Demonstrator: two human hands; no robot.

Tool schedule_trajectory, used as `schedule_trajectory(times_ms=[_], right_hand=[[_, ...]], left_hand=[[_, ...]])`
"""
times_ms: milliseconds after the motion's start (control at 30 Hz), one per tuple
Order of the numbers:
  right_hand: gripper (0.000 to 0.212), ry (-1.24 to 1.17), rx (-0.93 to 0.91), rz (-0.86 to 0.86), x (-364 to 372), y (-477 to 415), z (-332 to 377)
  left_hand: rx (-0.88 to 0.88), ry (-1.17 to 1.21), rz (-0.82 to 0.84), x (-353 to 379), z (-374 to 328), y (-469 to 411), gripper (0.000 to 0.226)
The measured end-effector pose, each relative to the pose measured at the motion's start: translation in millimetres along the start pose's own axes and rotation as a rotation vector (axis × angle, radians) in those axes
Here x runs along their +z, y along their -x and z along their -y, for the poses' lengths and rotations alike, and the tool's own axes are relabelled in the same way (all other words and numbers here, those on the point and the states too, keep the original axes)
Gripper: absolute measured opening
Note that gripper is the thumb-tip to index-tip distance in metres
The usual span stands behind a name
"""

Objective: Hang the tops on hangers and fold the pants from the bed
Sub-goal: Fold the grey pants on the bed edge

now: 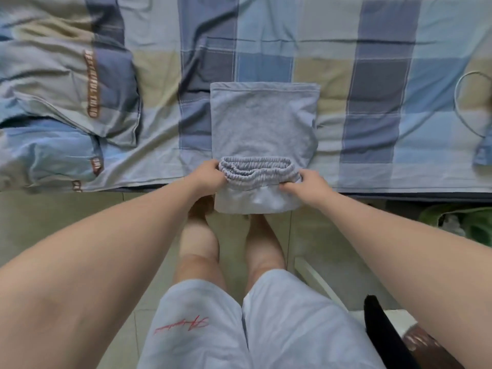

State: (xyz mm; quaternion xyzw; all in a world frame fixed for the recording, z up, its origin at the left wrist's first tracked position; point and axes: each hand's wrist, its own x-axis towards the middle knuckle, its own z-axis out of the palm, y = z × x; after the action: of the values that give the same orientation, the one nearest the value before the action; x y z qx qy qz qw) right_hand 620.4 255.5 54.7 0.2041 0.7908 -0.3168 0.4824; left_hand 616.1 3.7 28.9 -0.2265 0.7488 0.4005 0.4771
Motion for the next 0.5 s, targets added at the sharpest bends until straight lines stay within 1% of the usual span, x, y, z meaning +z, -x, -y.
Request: schedule_trajectory(times_ms=[67, 167, 200, 233, 300, 400, 500], right_hand=[[0.016, -0.061, -0.029, -0.058, -23, -21, 20], [0.021, -0.117, -0.095, -0.165, -50, -47, 50], [0.021, -0.127, -0.116, -0.225, -56, -56, 58], [0.019, -0.143, -0.13, -0.288, -61, -64, 66], [0.028, -0.188, -0.13, -0.381, -65, -75, 77], [0.04, -0.206, -0.089, -0.391, -59, -84, 75], [0.055, -0.173, 0.01, -0.37, -45, -94, 54]], left_hand=[[0.03, -0.003, -0.047, -15, -23, -20, 0.016], [0.088, 0.019, -0.162, -35, -52, -45, 0.013], [0.106, 0.044, -0.224, -39, -60, -51, 0.016], [0.115, 0.071, -0.28, -43, -66, -56, 0.028], [0.133, 0.119, -0.323, -47, -71, -62, 0.046], [0.152, 0.125, -0.314, -41, -66, -66, 0.052], [0.086, 0.138, -0.359, -28, -46, -71, 0.055]])
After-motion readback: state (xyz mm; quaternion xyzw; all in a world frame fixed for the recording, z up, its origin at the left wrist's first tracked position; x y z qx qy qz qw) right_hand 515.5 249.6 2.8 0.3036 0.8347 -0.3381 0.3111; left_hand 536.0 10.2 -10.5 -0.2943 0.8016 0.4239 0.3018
